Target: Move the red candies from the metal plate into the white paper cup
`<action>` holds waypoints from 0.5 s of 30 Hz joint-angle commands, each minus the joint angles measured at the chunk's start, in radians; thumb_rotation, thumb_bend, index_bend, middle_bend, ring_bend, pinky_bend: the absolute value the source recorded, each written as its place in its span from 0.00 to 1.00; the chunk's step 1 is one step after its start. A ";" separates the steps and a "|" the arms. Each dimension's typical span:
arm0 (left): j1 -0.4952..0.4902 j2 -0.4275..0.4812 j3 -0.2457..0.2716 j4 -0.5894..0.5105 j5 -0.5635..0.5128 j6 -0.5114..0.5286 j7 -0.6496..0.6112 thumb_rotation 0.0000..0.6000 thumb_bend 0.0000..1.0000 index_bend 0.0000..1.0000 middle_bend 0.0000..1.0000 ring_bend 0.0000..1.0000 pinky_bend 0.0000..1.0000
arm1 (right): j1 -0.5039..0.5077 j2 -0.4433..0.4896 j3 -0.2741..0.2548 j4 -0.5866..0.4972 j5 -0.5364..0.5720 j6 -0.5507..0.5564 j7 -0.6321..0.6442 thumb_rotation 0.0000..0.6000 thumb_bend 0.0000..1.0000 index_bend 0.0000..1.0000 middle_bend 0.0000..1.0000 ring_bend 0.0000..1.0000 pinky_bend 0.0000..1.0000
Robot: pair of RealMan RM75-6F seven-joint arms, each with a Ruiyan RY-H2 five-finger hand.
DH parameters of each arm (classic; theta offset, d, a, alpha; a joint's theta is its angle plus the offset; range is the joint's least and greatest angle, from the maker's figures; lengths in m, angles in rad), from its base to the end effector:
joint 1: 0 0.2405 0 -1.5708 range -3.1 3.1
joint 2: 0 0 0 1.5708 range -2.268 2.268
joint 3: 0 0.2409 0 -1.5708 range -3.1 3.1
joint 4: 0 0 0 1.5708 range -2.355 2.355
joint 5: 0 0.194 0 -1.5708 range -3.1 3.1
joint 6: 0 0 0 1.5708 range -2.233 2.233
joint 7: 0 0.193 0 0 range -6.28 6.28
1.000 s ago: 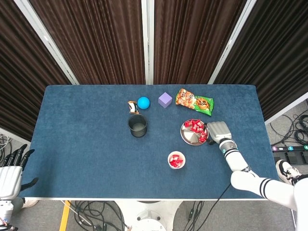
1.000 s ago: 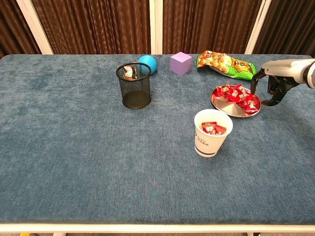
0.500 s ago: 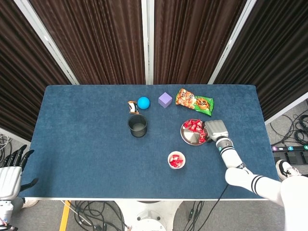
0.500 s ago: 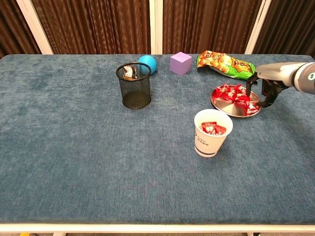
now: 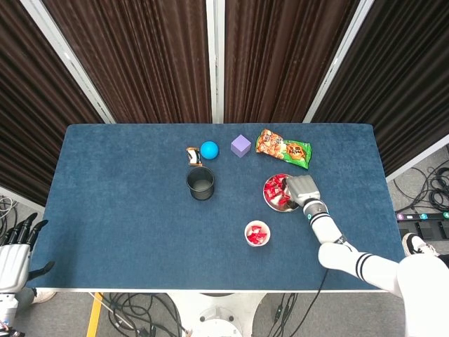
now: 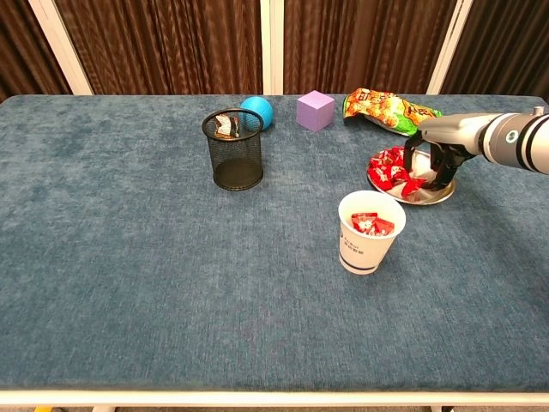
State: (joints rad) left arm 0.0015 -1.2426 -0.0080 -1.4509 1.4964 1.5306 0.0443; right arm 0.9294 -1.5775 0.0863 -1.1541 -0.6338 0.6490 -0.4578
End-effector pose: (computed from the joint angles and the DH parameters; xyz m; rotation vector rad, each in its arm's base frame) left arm -0.3282 0.1934 0.1440 -1.3548 -0.8912 -0.7780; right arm -0.2042 -0.4288 -0.0356 1.8305 -1.0933 0.4561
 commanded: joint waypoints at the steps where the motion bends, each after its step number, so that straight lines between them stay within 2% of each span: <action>1: 0.000 -0.002 0.000 0.003 0.002 0.001 -0.002 1.00 0.00 0.21 0.16 0.14 0.19 | -0.008 0.020 0.000 -0.035 -0.022 0.016 0.011 1.00 0.30 0.37 0.96 0.92 1.00; 8: -0.001 -0.003 -0.001 0.006 0.001 -0.002 -0.005 1.00 0.00 0.21 0.16 0.14 0.19 | -0.040 0.084 -0.003 -0.131 -0.096 0.056 0.047 1.00 0.30 0.39 0.96 0.92 1.00; 15: 0.000 -0.003 0.000 0.003 0.004 0.001 -0.004 1.00 0.00 0.21 0.16 0.14 0.19 | -0.016 0.052 -0.023 -0.091 -0.088 0.024 0.016 1.00 0.30 0.40 0.96 0.92 1.00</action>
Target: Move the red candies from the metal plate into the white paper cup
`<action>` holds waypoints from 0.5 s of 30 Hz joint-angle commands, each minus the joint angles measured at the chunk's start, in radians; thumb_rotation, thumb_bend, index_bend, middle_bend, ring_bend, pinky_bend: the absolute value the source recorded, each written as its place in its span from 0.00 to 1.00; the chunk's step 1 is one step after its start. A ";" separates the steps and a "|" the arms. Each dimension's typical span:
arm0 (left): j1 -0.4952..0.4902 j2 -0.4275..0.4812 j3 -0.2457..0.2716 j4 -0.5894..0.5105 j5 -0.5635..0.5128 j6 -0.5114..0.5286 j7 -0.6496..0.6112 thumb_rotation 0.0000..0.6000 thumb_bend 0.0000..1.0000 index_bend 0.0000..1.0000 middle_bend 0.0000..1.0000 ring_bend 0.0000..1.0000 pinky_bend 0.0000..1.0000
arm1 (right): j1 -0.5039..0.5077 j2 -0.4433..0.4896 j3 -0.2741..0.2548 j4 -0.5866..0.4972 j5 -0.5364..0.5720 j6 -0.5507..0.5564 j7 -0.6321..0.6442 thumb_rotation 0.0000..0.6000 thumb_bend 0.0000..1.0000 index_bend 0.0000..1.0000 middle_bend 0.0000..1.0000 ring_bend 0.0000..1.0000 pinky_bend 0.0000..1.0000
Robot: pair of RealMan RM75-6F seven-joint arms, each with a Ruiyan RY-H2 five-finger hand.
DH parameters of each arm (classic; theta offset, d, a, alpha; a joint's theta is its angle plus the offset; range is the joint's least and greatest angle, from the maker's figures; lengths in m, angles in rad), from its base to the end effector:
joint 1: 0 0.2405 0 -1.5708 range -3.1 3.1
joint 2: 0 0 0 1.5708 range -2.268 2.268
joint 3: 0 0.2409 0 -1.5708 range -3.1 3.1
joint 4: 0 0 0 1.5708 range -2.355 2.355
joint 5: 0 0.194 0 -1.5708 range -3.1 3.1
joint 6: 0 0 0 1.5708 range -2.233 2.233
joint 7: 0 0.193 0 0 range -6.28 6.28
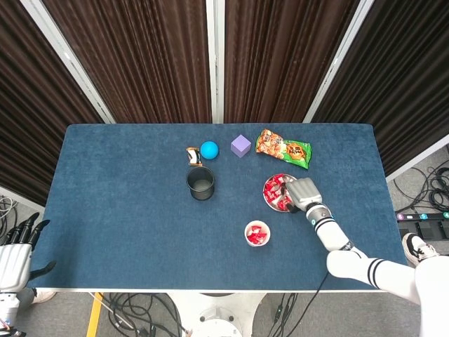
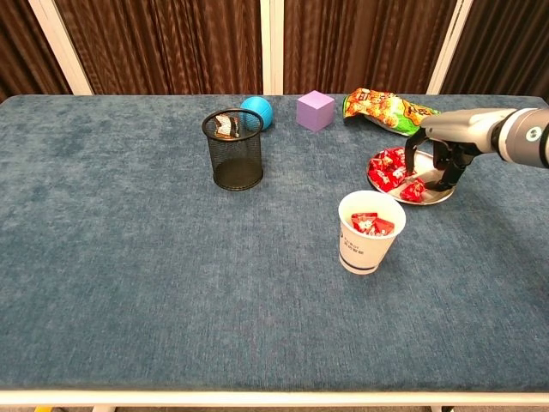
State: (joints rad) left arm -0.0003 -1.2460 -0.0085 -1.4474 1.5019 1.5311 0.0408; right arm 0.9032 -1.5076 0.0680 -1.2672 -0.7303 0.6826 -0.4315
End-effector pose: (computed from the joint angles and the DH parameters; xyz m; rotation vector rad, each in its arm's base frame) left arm -0.3271 0.1942 0.1429 -1.3587 -0.8900 -0.7855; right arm -0.1976 -0.4146 -0.0264 1.8923 -1.0479 0.4811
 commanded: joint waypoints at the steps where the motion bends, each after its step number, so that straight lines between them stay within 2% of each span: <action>1: 0.003 0.001 0.000 -0.001 -0.003 0.002 -0.001 1.00 0.00 0.21 0.16 0.14 0.19 | 0.013 -0.024 -0.004 0.030 0.013 -0.012 -0.013 1.00 0.30 0.40 0.96 0.92 1.00; 8: 0.007 0.000 0.001 0.001 -0.007 0.002 -0.006 1.00 0.00 0.21 0.16 0.14 0.19 | 0.032 -0.062 -0.011 0.091 0.048 -0.036 -0.032 1.00 0.30 0.40 0.96 0.92 1.00; 15: 0.007 -0.001 0.001 0.006 -0.007 -0.001 -0.013 1.00 0.00 0.21 0.16 0.14 0.19 | 0.035 -0.083 -0.014 0.114 0.053 -0.039 -0.031 1.00 0.31 0.45 0.96 0.92 1.00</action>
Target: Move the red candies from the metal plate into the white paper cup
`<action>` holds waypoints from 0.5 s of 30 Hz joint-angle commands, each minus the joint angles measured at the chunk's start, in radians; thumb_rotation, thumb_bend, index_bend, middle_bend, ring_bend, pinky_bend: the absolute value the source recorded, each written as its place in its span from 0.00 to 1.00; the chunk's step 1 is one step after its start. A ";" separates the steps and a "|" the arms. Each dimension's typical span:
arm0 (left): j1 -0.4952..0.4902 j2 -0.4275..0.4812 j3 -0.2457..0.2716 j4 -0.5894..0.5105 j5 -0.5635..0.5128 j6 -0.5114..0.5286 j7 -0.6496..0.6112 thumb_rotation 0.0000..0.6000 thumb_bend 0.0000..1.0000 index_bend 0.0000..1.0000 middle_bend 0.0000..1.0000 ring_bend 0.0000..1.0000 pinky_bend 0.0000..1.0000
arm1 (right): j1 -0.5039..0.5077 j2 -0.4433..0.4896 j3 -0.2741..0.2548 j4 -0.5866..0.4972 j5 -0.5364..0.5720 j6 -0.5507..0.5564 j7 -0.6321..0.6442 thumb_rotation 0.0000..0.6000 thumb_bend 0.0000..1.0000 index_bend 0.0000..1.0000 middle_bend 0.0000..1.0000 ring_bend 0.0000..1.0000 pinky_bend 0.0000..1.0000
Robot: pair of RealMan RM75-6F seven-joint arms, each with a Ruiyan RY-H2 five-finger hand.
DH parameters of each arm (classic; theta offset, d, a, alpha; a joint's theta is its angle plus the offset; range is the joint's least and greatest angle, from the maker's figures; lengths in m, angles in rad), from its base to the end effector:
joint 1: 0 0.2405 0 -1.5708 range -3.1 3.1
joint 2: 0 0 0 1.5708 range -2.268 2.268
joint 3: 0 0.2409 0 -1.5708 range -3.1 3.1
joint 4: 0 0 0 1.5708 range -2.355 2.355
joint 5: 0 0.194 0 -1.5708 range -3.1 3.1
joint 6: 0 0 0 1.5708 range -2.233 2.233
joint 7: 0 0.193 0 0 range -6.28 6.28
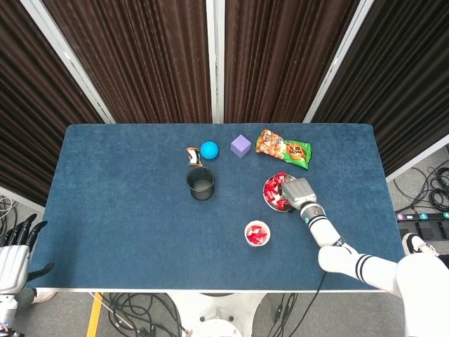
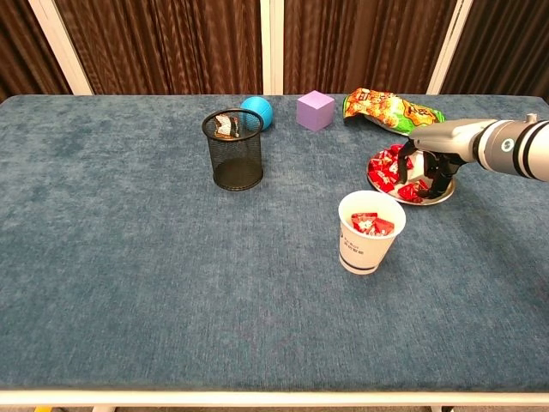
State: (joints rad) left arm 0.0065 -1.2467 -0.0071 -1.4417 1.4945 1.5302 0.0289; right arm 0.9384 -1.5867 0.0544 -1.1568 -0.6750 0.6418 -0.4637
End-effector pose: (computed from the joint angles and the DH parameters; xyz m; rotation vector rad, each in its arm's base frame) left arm -0.3308 0.1915 0.1435 -1.3472 -0.9033 -0.7804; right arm -0.2009 -0.4221 -0.0454 1.9004 -1.0420 0.4275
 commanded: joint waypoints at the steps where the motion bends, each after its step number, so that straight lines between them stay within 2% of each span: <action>1: 0.000 -0.001 0.000 0.001 0.001 0.001 -0.002 1.00 0.00 0.21 0.16 0.14 0.19 | -0.001 -0.006 -0.001 0.006 -0.004 0.004 0.001 1.00 0.31 0.46 0.96 0.92 1.00; 8: 0.001 -0.002 0.000 0.004 0.000 0.000 -0.007 1.00 0.00 0.21 0.16 0.14 0.19 | -0.007 -0.002 0.005 -0.004 -0.011 0.022 0.007 1.00 0.35 0.59 0.96 0.92 1.00; 11: 0.001 -0.002 -0.001 0.004 0.002 0.003 -0.006 1.00 0.00 0.21 0.16 0.14 0.19 | -0.018 0.030 0.025 -0.049 -0.035 0.050 0.035 1.00 0.35 0.59 0.96 0.92 1.00; 15: 0.000 0.000 -0.001 0.000 0.005 0.003 -0.002 1.00 0.00 0.21 0.16 0.14 0.19 | -0.047 0.114 0.055 -0.178 -0.114 0.108 0.089 1.00 0.35 0.59 0.96 0.92 1.00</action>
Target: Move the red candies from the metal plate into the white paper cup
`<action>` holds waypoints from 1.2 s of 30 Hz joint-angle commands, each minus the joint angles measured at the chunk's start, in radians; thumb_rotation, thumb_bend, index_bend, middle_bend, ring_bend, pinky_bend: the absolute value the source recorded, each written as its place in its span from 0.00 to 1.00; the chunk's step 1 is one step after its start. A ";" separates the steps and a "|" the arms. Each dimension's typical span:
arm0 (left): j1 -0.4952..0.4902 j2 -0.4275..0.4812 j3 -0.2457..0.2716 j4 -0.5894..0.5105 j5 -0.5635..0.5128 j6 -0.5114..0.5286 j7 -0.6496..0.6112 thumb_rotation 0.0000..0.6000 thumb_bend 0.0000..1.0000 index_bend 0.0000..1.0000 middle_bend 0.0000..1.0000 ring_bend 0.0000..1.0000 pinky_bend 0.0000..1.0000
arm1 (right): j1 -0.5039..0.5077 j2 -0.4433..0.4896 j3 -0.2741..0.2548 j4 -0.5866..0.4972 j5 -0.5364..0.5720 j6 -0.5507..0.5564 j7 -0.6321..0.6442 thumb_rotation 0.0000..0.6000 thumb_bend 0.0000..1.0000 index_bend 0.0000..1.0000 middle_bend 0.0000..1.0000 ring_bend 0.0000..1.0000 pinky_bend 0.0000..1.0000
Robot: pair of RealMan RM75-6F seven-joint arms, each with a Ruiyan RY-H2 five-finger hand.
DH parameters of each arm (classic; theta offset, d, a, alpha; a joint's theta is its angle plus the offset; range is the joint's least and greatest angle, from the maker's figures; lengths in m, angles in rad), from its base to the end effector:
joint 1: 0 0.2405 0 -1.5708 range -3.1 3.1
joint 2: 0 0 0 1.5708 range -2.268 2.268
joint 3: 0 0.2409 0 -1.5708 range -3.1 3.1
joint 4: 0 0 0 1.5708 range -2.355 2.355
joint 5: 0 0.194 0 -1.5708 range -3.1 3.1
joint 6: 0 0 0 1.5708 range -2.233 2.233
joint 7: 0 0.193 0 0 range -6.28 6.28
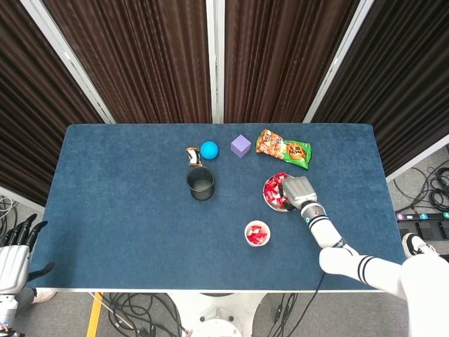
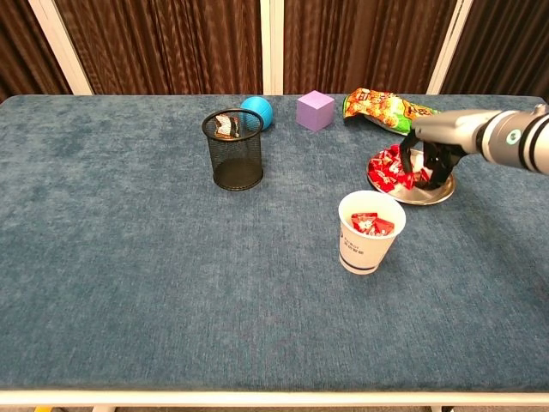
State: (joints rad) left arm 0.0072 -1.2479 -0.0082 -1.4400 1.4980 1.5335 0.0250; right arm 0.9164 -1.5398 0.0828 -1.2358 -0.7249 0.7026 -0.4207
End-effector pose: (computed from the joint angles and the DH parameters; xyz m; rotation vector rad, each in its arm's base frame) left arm -0.3301 0.1916 0.1437 -1.3461 -0.9017 -0.7870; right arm -0.1893 -0.4218 -0.0295 1.8673 -1.0466 0.5203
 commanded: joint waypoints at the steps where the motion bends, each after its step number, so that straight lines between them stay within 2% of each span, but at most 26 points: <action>1: -0.001 0.002 0.000 -0.004 0.003 0.000 0.003 1.00 0.00 0.21 0.16 0.14 0.19 | -0.032 0.089 0.033 -0.136 -0.087 0.058 0.062 1.00 0.35 0.59 0.96 0.92 1.00; 6: -0.003 0.007 -0.002 -0.016 0.006 0.003 0.014 1.00 0.00 0.21 0.16 0.14 0.19 | -0.078 0.203 0.049 -0.344 -0.254 0.099 0.163 1.00 0.35 0.60 0.96 0.92 1.00; 11: -0.002 0.013 -0.001 -0.028 0.007 0.006 0.022 1.00 0.00 0.21 0.16 0.14 0.19 | -0.104 0.257 0.033 -0.458 -0.401 0.101 0.236 1.00 0.35 0.60 0.96 0.92 1.00; 15: 0.000 0.014 0.001 -0.031 0.007 0.007 0.023 1.00 0.00 0.21 0.16 0.14 0.19 | -0.105 0.251 0.005 -0.475 -0.460 0.081 0.245 1.00 0.35 0.57 0.96 0.92 1.00; 22: 0.006 0.011 0.003 -0.024 0.004 0.010 0.015 1.00 0.00 0.21 0.16 0.14 0.19 | -0.103 0.221 -0.025 -0.466 -0.489 0.064 0.224 1.00 0.35 0.52 0.96 0.92 1.00; 28: 0.008 0.007 0.003 -0.015 0.003 0.011 0.006 1.00 0.00 0.21 0.16 0.14 0.19 | -0.107 0.215 -0.031 -0.469 -0.498 0.075 0.206 1.00 0.35 0.43 0.96 0.92 1.00; 36: 0.008 0.004 0.002 -0.007 0.006 0.012 -0.001 1.00 0.00 0.21 0.16 0.14 0.19 | -0.126 0.240 -0.024 -0.493 -0.496 0.111 0.205 1.00 0.35 0.38 0.96 0.92 1.00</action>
State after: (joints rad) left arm 0.0155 -1.2440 -0.0062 -1.4467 1.5043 1.5460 0.0245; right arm 0.7969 -1.3068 0.0516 -1.7251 -1.2223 0.8009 -0.2223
